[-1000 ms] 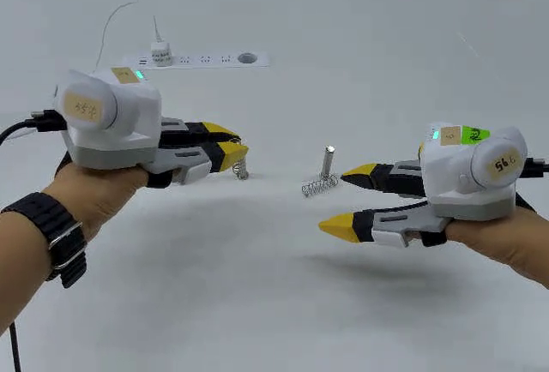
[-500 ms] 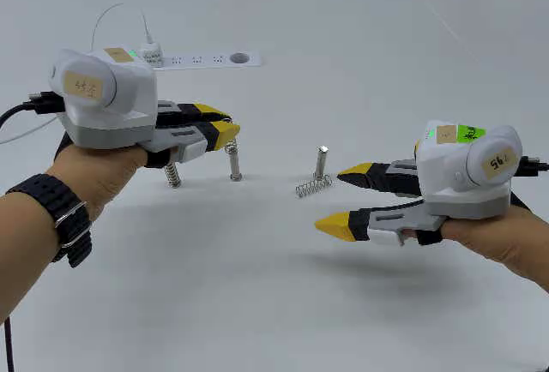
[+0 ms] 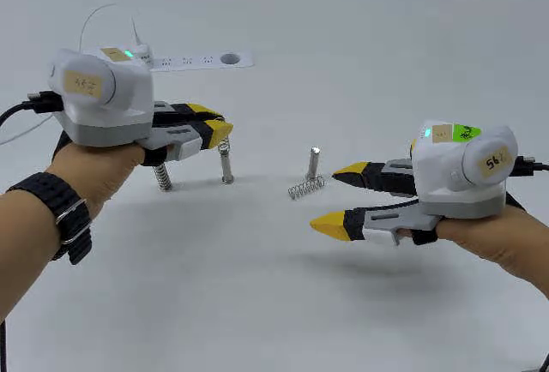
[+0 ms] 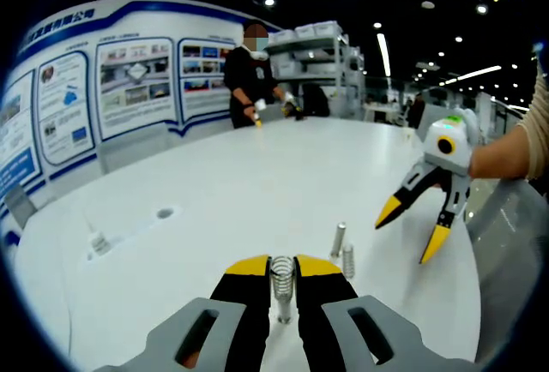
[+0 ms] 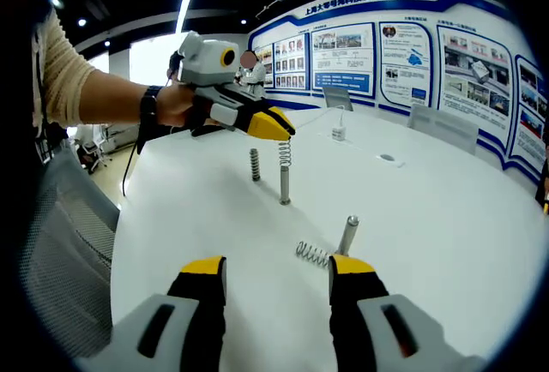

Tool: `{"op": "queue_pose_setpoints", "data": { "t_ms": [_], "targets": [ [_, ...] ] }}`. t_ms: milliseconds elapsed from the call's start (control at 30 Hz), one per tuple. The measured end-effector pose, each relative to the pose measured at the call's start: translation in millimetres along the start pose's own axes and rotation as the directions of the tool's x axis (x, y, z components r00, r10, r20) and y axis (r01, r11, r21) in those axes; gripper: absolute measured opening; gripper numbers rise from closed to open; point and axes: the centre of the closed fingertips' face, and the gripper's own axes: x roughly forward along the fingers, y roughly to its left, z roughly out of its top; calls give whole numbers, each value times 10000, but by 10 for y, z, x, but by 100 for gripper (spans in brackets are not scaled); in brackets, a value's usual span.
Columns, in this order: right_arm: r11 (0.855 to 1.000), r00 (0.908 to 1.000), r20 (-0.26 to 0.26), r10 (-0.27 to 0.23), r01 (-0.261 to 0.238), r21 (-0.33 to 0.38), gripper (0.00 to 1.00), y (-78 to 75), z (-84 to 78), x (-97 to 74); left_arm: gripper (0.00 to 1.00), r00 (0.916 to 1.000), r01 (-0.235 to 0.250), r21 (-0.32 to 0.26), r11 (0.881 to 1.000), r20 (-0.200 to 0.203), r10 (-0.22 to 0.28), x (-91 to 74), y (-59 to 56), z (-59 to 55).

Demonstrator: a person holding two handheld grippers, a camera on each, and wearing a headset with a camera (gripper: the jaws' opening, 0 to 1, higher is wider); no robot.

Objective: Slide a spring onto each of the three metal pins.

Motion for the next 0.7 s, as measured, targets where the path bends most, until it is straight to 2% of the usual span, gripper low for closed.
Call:
{"op": "queue_pose_setpoints", "data": {
  "t_ms": [500, 700],
  "targets": [
    [10000, 10000, 45, -37, 37, 56, 49, -2, -3, -5, 10, 9997, 8, -24, 10000, -257, -9, 56, -10, -123],
    [10000, 10000, 42, -31, 31, 95, 49, -4, -10, -3, 10, 9998, -17, -72, 10000, -215, 16, 76, -17, -166]
  ]
}}
